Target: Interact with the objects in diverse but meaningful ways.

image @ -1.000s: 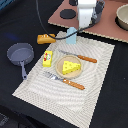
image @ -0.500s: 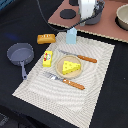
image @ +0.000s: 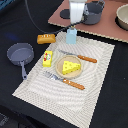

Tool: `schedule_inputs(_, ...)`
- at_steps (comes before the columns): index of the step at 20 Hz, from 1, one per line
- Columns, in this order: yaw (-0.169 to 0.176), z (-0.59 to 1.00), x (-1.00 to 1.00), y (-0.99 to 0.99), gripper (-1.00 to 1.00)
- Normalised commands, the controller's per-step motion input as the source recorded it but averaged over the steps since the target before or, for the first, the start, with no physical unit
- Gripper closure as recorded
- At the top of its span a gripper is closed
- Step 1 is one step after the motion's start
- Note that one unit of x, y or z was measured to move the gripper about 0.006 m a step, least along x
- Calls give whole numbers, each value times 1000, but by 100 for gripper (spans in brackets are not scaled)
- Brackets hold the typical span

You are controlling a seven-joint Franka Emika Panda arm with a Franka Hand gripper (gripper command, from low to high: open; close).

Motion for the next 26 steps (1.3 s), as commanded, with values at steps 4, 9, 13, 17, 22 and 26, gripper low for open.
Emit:
schedule_inputs(4,-31,-415,-678,-261,-100)
schedule_inputs(9,0,-326,-621,-162,-100)
schedule_inputs(13,-2,-286,-639,-326,-100)
schedule_inputs(17,-14,-233,-629,-342,-100)
schedule_inputs(22,-10,-193,-679,-365,-100)
schedule_inputs(26,-10,-283,-704,-365,-100)
